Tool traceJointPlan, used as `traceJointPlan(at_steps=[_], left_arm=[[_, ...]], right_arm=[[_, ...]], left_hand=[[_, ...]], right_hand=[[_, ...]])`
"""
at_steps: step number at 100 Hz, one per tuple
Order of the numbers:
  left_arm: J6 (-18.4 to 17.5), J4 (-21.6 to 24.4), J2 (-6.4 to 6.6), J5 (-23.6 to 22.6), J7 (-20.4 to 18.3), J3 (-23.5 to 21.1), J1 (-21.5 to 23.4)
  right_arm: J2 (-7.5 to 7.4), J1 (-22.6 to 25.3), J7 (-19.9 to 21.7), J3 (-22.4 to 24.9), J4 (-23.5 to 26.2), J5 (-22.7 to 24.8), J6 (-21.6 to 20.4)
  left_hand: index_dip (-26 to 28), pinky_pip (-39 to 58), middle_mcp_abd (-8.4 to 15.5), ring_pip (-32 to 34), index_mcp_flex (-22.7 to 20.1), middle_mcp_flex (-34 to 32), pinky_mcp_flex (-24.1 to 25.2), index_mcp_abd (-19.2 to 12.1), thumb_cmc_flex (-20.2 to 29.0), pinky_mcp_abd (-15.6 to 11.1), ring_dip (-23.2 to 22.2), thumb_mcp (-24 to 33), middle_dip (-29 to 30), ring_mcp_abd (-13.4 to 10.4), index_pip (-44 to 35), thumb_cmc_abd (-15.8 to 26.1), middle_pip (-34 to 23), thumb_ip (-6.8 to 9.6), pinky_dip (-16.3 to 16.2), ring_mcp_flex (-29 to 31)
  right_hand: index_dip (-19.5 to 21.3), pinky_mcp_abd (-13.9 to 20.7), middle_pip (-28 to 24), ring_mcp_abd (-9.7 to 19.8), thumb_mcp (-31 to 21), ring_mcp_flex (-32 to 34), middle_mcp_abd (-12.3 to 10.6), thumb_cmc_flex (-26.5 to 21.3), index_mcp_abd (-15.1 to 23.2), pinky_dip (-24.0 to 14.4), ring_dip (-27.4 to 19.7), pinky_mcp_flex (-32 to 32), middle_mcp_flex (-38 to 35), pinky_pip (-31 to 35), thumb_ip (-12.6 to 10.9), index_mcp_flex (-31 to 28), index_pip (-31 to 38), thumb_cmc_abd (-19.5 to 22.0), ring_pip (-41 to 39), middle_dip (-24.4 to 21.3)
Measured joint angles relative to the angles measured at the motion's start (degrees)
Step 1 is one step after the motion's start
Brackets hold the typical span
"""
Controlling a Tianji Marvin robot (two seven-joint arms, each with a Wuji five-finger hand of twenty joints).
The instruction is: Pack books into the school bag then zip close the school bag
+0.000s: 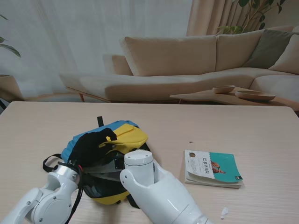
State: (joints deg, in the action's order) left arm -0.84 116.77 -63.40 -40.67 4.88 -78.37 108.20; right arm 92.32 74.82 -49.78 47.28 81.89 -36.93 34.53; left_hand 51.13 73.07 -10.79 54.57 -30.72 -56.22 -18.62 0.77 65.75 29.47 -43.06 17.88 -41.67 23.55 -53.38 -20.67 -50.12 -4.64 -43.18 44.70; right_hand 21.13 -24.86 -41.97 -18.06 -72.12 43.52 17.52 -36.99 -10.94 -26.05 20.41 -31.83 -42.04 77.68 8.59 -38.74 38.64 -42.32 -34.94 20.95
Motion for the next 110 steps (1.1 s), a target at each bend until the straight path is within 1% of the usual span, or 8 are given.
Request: traceJointPlan(at_steps=[17,53,70,81,87,98,104,110], left_arm=[[-0.21,0.00,0.01,0.00,-0.19,-0.05,-0.01],[-0.26,-0.03,0.01,-0.64,0.17,-0.05,-0.10],[-0.10,-0.17,0.01,-0.83,0.18,-0.05,-0.58],[-0.09,-0.27,0.01,-0.83,0.05,-0.04,-0.88],[-0.11,-0.34,0.01,-0.86,0.05,-0.05,-0.92],[-0.30,-0.37,0.02,-1.09,0.03,-0.23,-0.91],[-0.33,-0.39,0.02,-1.16,0.07,-0.29,-0.88],[-0.33,-0.41,0.03,-1.17,0.10,-0.30,-0.85]], right_arm=[[-0.49,1.21,2.43,1.14,2.03,4.97,2.72],[-2.76,3.83,6.45,2.61,6.98,11.54,3.91],[-3.61,4.58,6.96,2.96,8.81,10.56,4.06],[-3.61,4.71,6.81,2.93,8.98,10.64,4.09],[-3.59,4.70,6.78,2.86,8.95,11.31,4.27],[-3.02,4.12,6.24,2.38,7.50,13.31,5.02],[-2.40,3.45,5.42,2.00,5.93,13.31,5.24],[-1.82,2.77,4.90,1.69,4.42,13.30,5.35]], left_hand=[[0.00,0.00,0.00,0.00,0.00,0.00,0.04,0.04,0.25,0.02,0.00,-0.16,0.00,0.00,0.00,0.02,0.00,0.00,0.00,-0.01],[0.02,0.00,0.00,0.00,0.02,0.00,0.05,0.15,0.29,0.07,0.00,-0.75,0.07,0.00,-0.04,0.12,0.00,0.00,0.00,-0.01],[0.04,0.00,0.00,0.00,0.02,0.00,0.05,0.15,0.29,0.09,0.00,-0.75,0.09,0.01,-0.11,0.13,0.00,0.00,0.00,-0.01],[0.05,0.00,0.00,0.00,0.02,0.00,0.05,0.15,0.29,0.10,0.00,-0.75,0.09,0.01,-0.12,0.14,0.00,0.00,0.00,-0.01],[0.05,0.00,0.00,0.00,0.02,0.00,0.05,0.15,0.29,0.11,0.00,-0.75,0.09,0.01,-0.12,0.14,0.00,0.00,0.00,-0.01],[0.05,0.00,0.00,0.00,0.02,0.00,0.05,0.15,0.30,0.13,0.00,-0.75,0.09,0.01,-0.12,0.14,0.00,0.00,0.00,-0.01],[0.05,0.00,0.00,0.00,0.02,0.00,0.05,0.15,0.30,0.13,0.00,-0.75,0.09,0.01,-0.12,0.14,0.00,0.00,0.00,-0.01],[0.05,0.00,0.00,0.00,0.02,0.00,0.05,0.15,0.31,0.14,0.00,-0.75,0.09,0.02,-0.12,0.14,0.00,0.00,0.00,-0.01]], right_hand=[[-2.42,0.52,3.50,-0.04,-0.27,-7.82,1.07,2.04,-3.09,4.52,-3.92,7.44,10.66,-9.78,-0.04,8.43,-5.20,-0.93,10.88,-0.20],[-12.27,9.34,6.93,3.33,0.83,-23.03,1.11,2.04,-5.47,11.41,-12.75,24.24,30.38,-24.19,-0.22,20.95,-9.99,-0.21,28.66,-3.12],[-14.08,10.90,8.45,4.12,0.68,-23.03,0.54,2.01,-5.49,12.12,-16.50,26.55,31.55,-24.43,-0.24,22.76,-10.91,-0.10,34.51,-4.24],[-14.09,10.86,6.80,4.08,0.80,-19.62,0.42,-3.54,-5.46,12.27,-16.59,24.77,31.14,-23.48,-0.11,22.12,-10.16,3.68,35.12,-4.24],[-12.93,8.68,5.35,3.31,0.61,-12.55,0.39,-5.94,-4.43,9.99,-14.46,17.81,22.31,-19.06,0.04,16.24,-6.83,4.81,29.43,-3.50],[-1.30,5.12,-4.85,2.49,-2.27,-6.48,-1.25,-7.96,0.74,5.63,0.31,4.57,9.41,-8.04,-0.55,7.02,7.76,4.70,1.41,0.85],[1.46,5.10,-9.52,2.19,-3.42,-4.22,-1.72,-9.51,3.66,3.52,4.34,-0.02,4.58,-3.53,3.22,4.09,14.56,2.12,-8.66,1.19],[1.57,5.07,-11.45,1.65,-4.50,1.50,-2.28,-11.35,6.23,2.90,4.59,-5.13,-1.77,-1.08,5.47,-0.16,18.21,-1.26,-13.37,1.19]])
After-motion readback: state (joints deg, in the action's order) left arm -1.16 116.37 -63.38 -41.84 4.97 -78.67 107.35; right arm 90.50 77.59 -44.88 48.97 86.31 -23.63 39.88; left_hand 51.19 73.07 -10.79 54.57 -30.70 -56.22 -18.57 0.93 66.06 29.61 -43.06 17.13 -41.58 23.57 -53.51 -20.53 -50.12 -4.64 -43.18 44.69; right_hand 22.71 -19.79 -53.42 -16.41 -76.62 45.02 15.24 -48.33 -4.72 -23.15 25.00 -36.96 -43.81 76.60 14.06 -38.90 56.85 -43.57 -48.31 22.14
